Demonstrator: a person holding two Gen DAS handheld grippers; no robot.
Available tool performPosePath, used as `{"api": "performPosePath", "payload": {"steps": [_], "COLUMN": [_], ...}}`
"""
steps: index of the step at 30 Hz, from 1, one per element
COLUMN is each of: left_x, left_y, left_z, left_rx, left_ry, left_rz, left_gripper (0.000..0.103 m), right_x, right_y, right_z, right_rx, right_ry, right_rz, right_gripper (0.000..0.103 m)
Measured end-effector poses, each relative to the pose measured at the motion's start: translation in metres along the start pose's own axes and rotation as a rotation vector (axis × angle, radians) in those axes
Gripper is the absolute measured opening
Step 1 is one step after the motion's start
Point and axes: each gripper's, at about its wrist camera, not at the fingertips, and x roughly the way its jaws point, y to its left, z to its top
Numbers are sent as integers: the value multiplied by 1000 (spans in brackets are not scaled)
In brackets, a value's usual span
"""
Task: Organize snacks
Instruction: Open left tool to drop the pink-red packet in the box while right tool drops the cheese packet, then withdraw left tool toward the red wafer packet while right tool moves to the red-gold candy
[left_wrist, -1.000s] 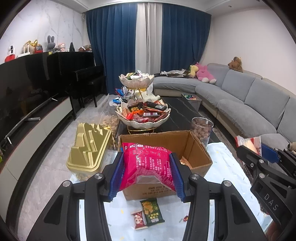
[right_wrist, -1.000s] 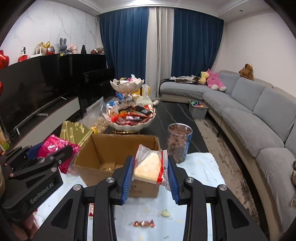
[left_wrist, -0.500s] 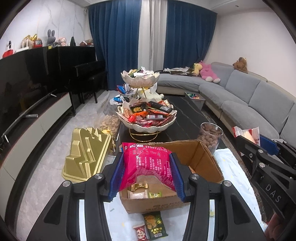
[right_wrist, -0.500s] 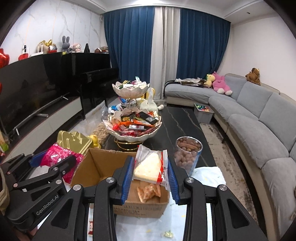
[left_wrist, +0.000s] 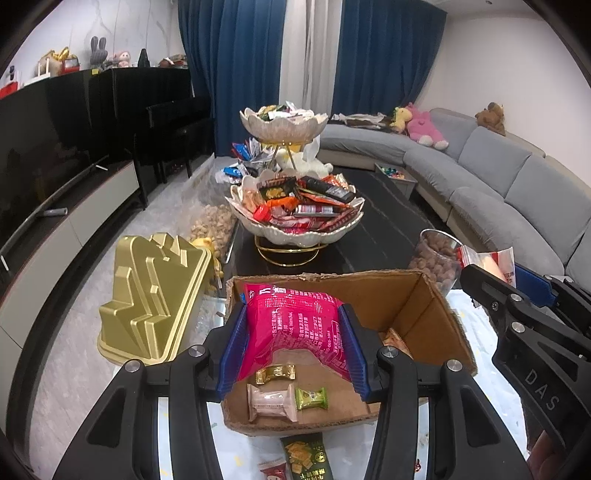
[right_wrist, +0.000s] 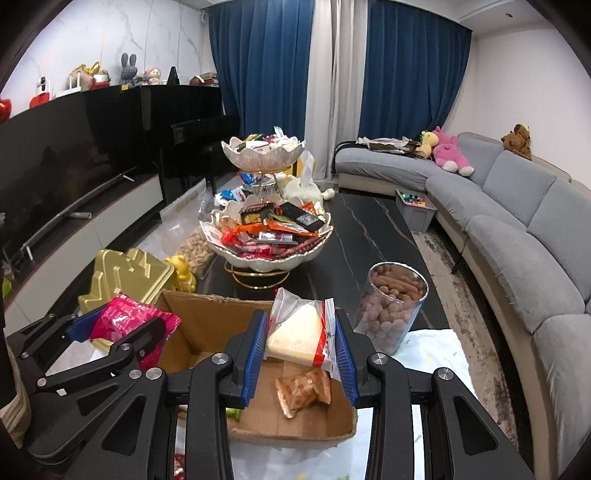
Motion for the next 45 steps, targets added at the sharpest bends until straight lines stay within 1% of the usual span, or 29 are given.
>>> {"api": "performPosePath", "payload": {"steps": [5,11,12,13,15,17,18,19,20,21,22,23,25,27,32,45], "left_x": [13,18,18,18,17,16,15,14,12,10,8,6,1,-3,-14,-57], "left_y": [0,-3,-3,-3,-3,-4,-5,-5,-5,-4,-3,-2,0,2,4,3], "left_z": [0,-1,-1,-1,-2,-2,-1,-1,-1,-1,0,0,1,1,3,3], "left_rx": [-10,-5,-7,-8,-3,11,19,24,26,26,24,23,14,6,8,13], "left_ry": [30,44,45,45,41,36,34,30,22,17,12,9,-4,-9,-13,-63], "left_rz": [-5,-1,-4,-6,-3,-1,1,7,12,13,18,25,39,44,55,58], "left_gripper": [49,50,51,54,57,58,61,67,68,71,75,78,86,89,89,91], "right_x": [12,25,26,26,26,23,22,21,19,17,15,13,8,4,-10,-55], "right_y": [0,0,-1,-1,-3,-3,-4,-4,-5,-6,-6,-7,-9,-10,-13,-21], "right_z": [3,8,8,9,10,11,11,11,12,13,13,14,14,15,17,12], "right_rx": [-7,-20,-20,-20,-21,-26,-26,-24,-22,-18,-15,-13,-10,-4,12,24], "right_ry": [20,47,49,50,45,41,38,36,33,28,22,16,8,8,-8,-54], "right_rz": [-1,5,7,9,18,11,6,5,5,1,-5,-8,-15,-17,-14,-29], "right_gripper": [37,37,37,38,40,47,49,57,65,70,78,82,82,82,82,82]}}
